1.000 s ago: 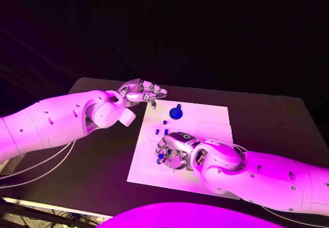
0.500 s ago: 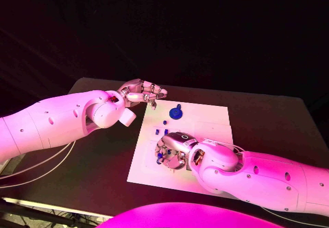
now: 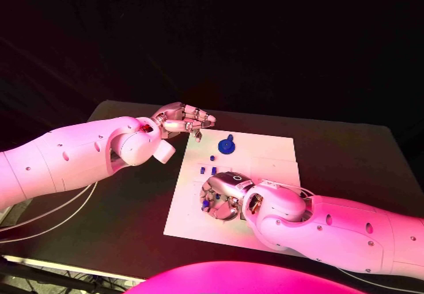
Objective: Assemble the parts on the task board
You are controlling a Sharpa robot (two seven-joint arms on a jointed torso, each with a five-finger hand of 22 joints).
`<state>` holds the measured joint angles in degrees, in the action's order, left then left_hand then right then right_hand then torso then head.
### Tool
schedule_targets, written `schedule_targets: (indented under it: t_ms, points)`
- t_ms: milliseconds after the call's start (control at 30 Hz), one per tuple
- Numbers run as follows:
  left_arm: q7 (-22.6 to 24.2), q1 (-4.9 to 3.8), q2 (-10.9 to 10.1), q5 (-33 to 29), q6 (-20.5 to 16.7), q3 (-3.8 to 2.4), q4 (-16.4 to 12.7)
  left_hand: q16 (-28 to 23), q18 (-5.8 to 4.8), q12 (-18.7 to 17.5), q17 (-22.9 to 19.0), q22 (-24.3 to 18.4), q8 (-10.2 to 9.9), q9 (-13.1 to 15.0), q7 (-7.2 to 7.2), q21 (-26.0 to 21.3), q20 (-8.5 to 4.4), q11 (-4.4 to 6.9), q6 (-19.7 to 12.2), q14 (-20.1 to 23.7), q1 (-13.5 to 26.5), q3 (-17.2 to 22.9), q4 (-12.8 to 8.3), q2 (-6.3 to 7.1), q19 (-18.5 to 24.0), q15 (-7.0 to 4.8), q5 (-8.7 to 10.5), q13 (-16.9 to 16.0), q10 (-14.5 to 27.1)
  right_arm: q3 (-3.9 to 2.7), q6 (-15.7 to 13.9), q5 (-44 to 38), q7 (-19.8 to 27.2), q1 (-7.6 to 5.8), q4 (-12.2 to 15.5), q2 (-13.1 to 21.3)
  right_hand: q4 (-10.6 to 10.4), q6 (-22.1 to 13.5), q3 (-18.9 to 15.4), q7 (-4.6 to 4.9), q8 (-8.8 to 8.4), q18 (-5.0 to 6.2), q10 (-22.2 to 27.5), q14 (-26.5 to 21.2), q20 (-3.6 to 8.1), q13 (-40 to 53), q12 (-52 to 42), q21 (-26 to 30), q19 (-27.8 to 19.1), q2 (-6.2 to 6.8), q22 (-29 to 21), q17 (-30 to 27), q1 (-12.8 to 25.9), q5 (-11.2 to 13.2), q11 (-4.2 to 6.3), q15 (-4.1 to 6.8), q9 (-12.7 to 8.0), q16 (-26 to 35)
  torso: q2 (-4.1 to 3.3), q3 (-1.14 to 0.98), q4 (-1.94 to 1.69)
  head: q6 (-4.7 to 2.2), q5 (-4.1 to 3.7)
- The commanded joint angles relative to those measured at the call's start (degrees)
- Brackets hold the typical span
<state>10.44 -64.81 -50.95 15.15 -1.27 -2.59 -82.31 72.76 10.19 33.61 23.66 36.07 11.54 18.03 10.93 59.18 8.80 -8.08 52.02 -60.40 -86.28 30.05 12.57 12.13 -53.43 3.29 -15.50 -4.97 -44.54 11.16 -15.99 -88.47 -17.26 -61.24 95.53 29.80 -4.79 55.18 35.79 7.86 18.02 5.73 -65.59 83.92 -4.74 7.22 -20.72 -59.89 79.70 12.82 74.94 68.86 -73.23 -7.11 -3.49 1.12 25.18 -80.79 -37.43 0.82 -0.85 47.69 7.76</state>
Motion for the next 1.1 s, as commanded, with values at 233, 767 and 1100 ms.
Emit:
schedule_targets:
  t_ms: [233,767,1100]
  points:
    - [0.08,-0.06,-0.03,-0.39,1.09,-0.02,-0.15,0.2,0.44,0.33,-0.09,-0.08,0.38,0.06,0.06,-0.22,0.27,-0.01,-0.26,0.02,0.69,0.07,-0.15,-0.09,-0.02,0.37,0.31,0.01,0.35,0.12,1.37,-0.1,0.14,0.16,0.42,0.53,-0.07,-1.02,-1.86,-0.12,-1.56,-0.18,-0.13,1.89,-0.42,0.57,-0.62,0.1,-0.02,2.06,4.6,-0.06,0.62,-0.37,-0.16,-0.38,-0.69,0.03,-0.01,0.0,-0.02,-0.02,-0.04]
    - [-0.2,-0.06,-0.16,-0.36,1.41,-0.02,-0.2,0.2,0.44,0.36,-0.11,-0.12,0.44,0.12,0.07,-0.27,0.28,-0.02,-0.35,0.06,0.82,0.12,-0.2,-0.09,-0.01,0.38,0.31,0.02,0.49,0.12,-2.13,0.08,0.57,0.15,0.61,1.03,-0.67,-13.43,-9.42,-0.8,-10.62,-0.13,0.57,1.9,0.34,2.44,-1.66,0.9,0.26,1.3,4.78,-0.12,-1.37,-0.3,0.91,0.5,-5.58,0.03,0.01,-0.01,0.01,-0.21,-0.05]
    - [-0.27,-0.06,-0.32,-0.36,1.51,-0.01,-0.18,0.2,0.44,0.35,-0.11,-0.13,0.45,0.14,0.08,-0.28,0.29,-0.04,-0.39,0.07,0.88,0.12,-0.22,-0.07,-0.01,0.39,0.32,0.03,0.57,-0.16,-4.5,1.98,3.59,-0.29,3.38,4.56,-4.49,-18.66,-21.1,-1.05,-12.87,0.35,1.12,1.36,0.37,2.89,-1.6,4.37,-0.58,-0.79,4.02,-2.29,-5.98,-2.25,0.97,0.52,-8.61,1.23,0.05,-0.02,0.07,-0.58,-0.16]
